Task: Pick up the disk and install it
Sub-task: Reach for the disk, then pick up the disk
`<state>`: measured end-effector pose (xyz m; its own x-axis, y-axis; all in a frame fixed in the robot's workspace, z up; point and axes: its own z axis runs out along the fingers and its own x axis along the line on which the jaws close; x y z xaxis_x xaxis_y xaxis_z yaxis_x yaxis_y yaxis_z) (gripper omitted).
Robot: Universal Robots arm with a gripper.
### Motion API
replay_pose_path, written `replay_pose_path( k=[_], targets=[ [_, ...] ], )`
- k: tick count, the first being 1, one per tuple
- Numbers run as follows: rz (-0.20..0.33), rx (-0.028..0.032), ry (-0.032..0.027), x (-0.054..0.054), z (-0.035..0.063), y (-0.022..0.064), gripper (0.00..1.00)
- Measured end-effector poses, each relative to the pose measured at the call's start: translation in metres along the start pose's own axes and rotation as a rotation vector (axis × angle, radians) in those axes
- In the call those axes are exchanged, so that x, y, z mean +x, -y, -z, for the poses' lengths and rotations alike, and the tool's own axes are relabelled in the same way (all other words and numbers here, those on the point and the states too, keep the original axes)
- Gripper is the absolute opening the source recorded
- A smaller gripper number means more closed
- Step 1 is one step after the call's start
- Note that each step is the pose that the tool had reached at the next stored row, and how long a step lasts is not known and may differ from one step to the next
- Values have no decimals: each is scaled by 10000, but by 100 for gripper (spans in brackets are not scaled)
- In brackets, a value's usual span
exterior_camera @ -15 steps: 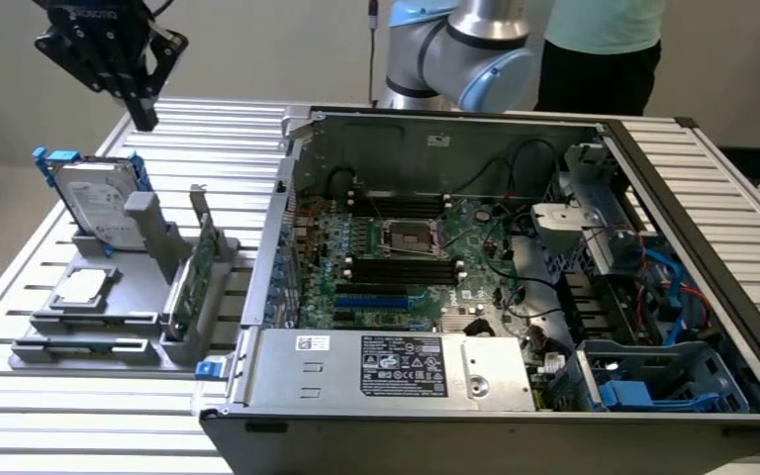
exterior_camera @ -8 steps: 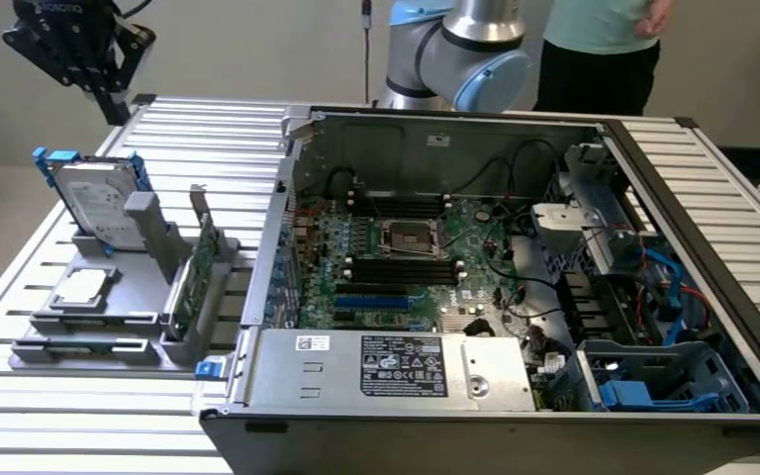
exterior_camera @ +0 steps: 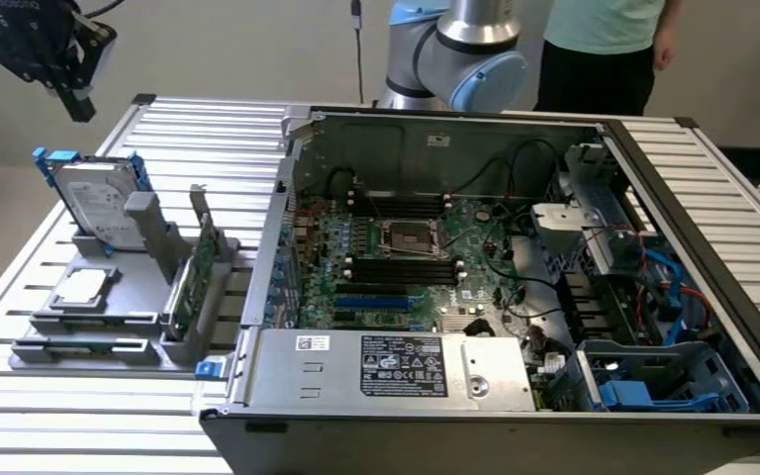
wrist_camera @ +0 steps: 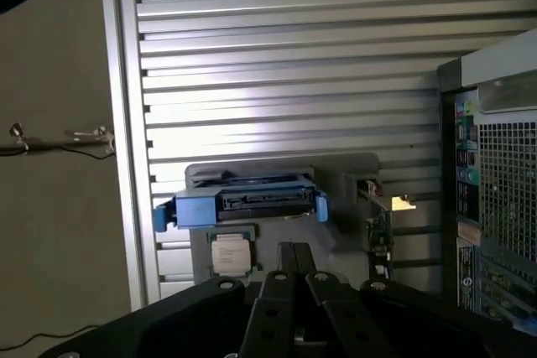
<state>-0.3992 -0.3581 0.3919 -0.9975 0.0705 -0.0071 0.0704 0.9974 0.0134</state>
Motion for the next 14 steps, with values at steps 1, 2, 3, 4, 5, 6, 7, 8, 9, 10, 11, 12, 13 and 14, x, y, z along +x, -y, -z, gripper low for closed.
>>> replay_pose_path(
  k=[1,2,3,4,5,6,7,8,9,10,11,12,13,14],
  targets=[
    [0,3,-42,43,-1,-1,11],
    [1,6,-87,87,-2,-1,11],
    [-1,9,-132,129,-3,-2,11],
    [-2,12,-177,170,-4,-3,11],
    [-2,16,-225,209,-4,-4,11],
    [-3,19,-274,251,-6,-5,11],
    [-4,22,-314,285,-6,-3,11],
    [-4,24,-344,311,-6,-2,11],
    [-4,24,-354,327,-7,-2,11],
    [-2,25,-354,330,-7,-3,11],
    [2,25,-355,330,-6,-3,11],
    [2,25,-356,330,-6,-3,11],
    [1,25,-356,330,-6,-4,11],
    [1,25,-355,330,-6,-4,11]
  ],
)
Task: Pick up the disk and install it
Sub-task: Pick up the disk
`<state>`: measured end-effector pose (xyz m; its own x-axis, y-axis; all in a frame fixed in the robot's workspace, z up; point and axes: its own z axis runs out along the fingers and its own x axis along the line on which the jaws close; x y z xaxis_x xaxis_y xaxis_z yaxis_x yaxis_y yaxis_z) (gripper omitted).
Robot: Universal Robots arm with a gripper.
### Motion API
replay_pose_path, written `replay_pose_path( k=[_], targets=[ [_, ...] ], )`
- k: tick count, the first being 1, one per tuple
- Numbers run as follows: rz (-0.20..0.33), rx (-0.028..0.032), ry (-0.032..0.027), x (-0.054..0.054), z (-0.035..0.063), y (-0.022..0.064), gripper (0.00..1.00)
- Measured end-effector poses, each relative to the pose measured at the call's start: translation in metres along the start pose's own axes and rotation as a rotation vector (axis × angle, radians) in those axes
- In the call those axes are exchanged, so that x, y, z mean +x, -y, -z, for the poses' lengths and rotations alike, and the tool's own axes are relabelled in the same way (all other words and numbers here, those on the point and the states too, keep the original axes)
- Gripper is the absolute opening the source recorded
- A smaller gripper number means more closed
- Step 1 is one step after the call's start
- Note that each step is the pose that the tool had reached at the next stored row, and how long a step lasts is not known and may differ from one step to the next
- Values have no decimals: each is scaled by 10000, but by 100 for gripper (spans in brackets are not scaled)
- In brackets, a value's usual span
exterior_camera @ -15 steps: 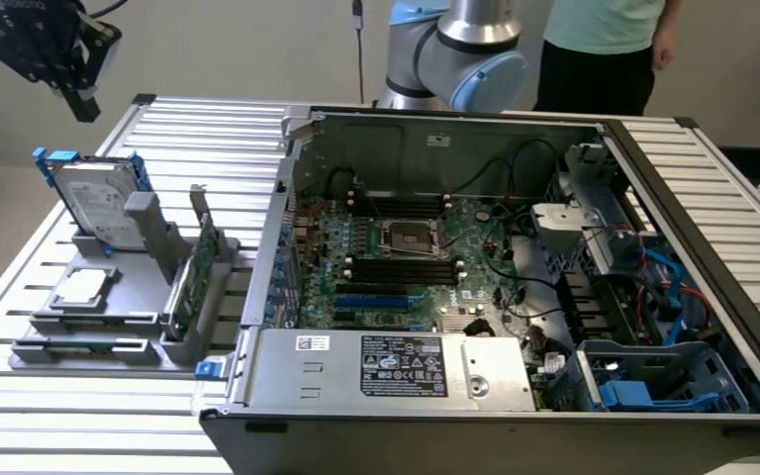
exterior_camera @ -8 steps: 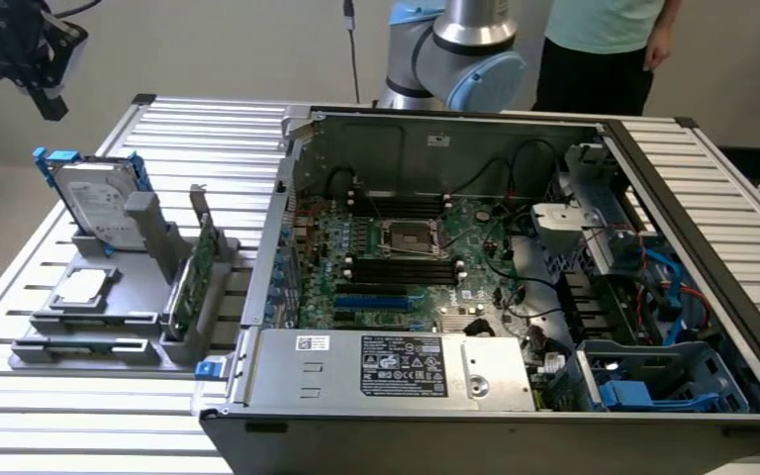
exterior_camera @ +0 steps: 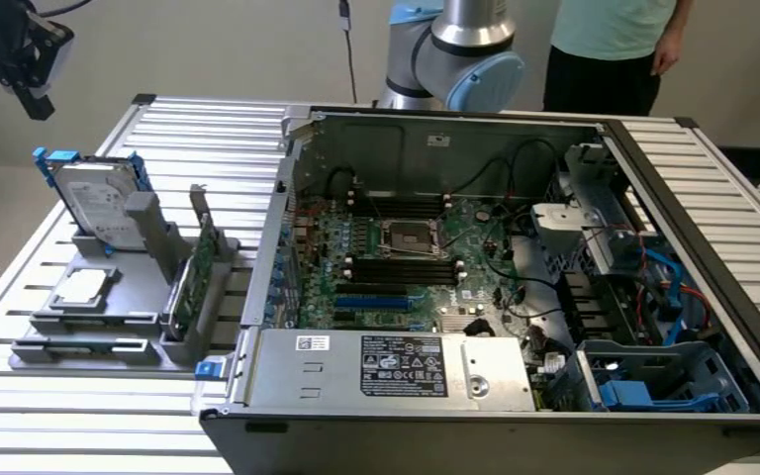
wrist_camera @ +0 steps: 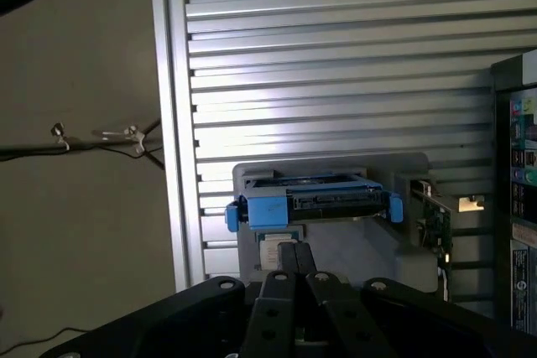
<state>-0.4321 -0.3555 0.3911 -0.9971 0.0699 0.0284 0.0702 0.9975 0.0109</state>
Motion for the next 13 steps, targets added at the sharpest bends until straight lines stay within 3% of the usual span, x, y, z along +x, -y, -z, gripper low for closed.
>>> replay_pose_path(
  k=[13],
  targets=[
    [146,6,-3,1,-2,0,11]
  ],
)
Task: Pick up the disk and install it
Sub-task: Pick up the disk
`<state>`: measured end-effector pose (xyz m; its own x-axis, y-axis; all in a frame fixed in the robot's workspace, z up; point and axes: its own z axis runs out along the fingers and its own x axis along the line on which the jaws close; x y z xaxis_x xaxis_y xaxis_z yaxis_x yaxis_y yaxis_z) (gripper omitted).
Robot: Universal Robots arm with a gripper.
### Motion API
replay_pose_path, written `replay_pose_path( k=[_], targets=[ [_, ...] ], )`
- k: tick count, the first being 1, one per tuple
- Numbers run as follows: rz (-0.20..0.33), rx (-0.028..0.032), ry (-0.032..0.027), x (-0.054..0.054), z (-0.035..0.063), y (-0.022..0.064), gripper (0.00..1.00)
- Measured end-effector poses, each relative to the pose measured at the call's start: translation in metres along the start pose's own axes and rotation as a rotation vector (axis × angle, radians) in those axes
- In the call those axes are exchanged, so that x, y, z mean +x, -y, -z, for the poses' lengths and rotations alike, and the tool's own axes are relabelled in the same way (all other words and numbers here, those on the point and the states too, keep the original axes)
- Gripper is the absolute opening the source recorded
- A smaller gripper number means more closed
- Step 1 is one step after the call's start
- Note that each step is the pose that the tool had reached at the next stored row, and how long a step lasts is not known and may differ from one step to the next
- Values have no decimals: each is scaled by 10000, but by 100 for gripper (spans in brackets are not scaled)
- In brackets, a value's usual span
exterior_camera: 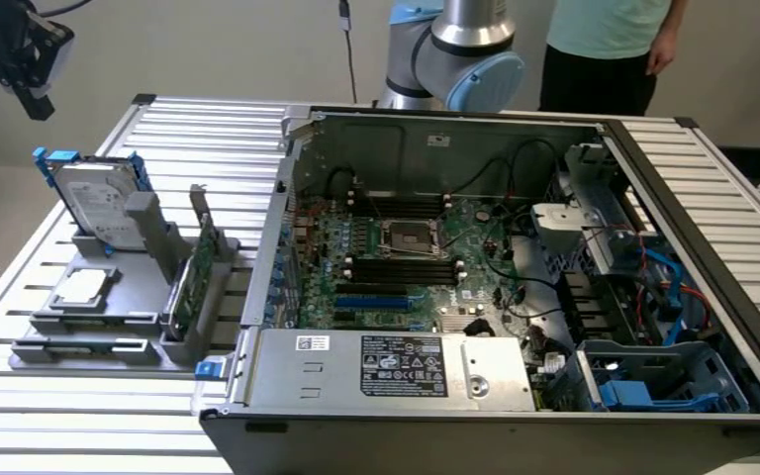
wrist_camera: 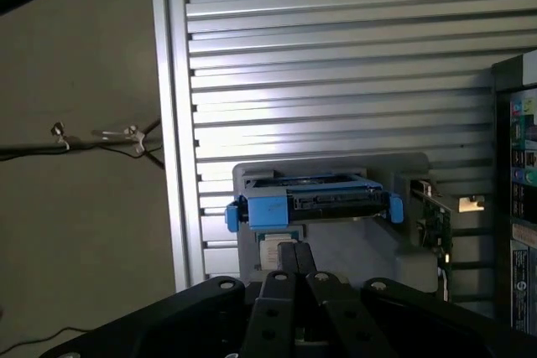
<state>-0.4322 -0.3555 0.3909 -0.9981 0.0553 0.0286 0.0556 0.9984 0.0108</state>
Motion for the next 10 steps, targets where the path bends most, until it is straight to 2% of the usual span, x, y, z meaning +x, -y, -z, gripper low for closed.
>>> replay_pose_path(
  k=[3,8,10],
  targets=[
    [518,-9,-5,0,-2,-1,11],
    [1353,-153,-20,-1,-9,-1,11],
    [1712,-163,-29,-1,-14,-1,11]
  ],
)
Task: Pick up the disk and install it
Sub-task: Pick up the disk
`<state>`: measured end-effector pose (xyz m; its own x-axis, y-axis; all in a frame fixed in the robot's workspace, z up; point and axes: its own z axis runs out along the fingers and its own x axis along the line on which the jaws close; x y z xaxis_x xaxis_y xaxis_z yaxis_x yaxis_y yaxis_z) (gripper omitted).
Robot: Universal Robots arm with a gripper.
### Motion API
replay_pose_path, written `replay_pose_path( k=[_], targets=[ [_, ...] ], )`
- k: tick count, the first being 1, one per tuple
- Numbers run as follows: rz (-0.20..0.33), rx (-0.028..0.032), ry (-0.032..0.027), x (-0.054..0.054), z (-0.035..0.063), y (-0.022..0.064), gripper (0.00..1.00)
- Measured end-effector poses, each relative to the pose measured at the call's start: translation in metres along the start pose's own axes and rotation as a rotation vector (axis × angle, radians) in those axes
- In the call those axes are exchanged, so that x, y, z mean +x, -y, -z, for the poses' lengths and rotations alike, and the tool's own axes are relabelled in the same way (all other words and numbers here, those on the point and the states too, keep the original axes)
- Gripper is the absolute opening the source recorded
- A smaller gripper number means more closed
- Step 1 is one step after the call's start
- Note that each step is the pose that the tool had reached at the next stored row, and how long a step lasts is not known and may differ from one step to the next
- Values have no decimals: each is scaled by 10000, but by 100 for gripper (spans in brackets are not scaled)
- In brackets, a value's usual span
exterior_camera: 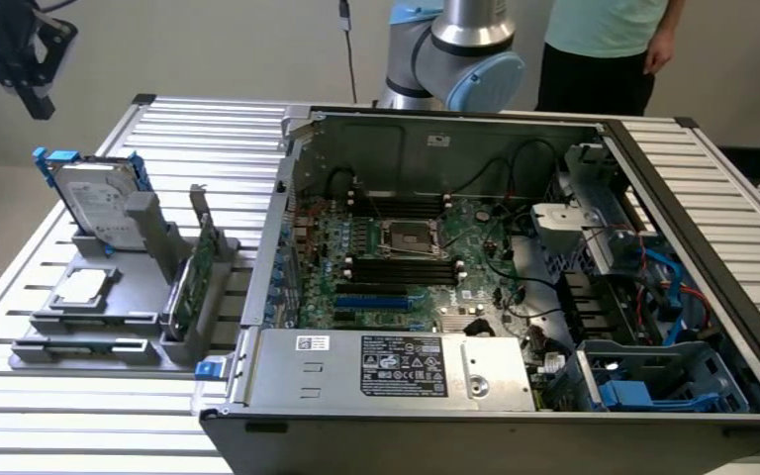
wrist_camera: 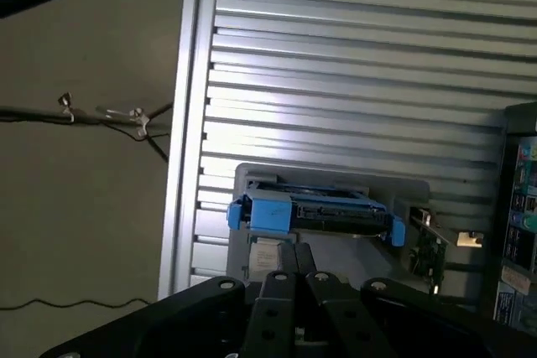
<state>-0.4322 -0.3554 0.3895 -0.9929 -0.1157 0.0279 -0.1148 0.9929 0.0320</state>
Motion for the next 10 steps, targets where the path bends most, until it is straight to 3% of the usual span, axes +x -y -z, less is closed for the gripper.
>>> replay_pose_path(
  k=[10],
  targets=[
    [1814,49,-58,-1,-40,2,11]
  ],
)
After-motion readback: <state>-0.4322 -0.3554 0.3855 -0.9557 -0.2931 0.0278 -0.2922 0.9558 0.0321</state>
